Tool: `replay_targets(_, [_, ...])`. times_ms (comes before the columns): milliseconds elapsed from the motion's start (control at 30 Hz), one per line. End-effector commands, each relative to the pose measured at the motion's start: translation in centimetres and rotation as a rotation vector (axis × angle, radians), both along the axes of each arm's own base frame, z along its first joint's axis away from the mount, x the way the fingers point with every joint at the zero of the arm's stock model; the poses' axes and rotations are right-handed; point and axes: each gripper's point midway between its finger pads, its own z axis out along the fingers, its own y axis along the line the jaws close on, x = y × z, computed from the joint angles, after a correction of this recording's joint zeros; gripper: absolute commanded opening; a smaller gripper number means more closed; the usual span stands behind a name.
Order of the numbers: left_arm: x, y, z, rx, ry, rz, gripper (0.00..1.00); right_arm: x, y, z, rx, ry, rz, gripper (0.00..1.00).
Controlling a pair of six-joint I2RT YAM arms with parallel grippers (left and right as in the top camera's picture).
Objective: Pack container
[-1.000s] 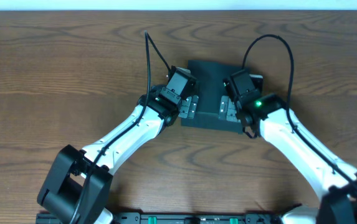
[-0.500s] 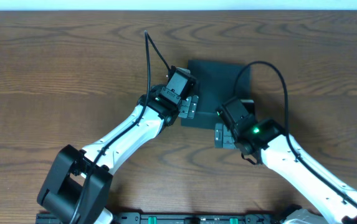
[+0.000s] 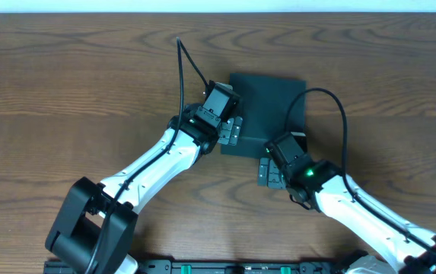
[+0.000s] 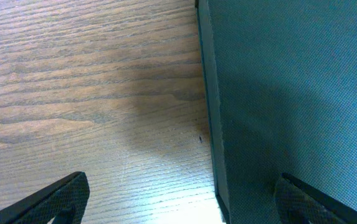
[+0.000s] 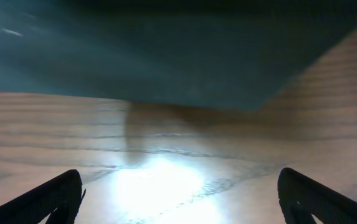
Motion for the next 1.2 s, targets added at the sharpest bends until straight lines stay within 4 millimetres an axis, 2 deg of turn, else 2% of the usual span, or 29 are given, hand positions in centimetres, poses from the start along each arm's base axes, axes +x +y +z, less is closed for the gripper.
replay_targets(0, [-0.2,0.6,-1.5,0.046,0.036,-0.01,0.96,0.2,-0.8,-0.9,-0.024,-0.004,-0.046,0.99])
replay_targets(233, [-0.2,0.6,-1.5,0.046,0.036,-0.01,0.96,1.6,0.4,-2.8,0.018,-0.003,-0.049,0.99])
replay_targets(300, [-0.2,0.6,-1.5,0.046,0.036,-0.01,0.96,1.9,0.1,-3.0,0.011,-0.007,-0.06,0.99])
replay_targets(633, [-0.4,0.6,-1.5,0.046,0.044,-0.012,0.96,3.7,-4.1,-2.8,-0.022,-0.031,-0.203,0.99])
replay_targets(1033, [-0.8,0.8,-1.8,0.054,0.061,-0.014,0.96,4.6,-4.4,-2.6,-0.003,-0.058,-0.227,0.99])
replay_targets(1167, [-0.8,0.8,-1.8,0.054,0.061,-0.014,0.96,4.4,-3.8,-2.7,0.015,-0.043,-0.192,0.99])
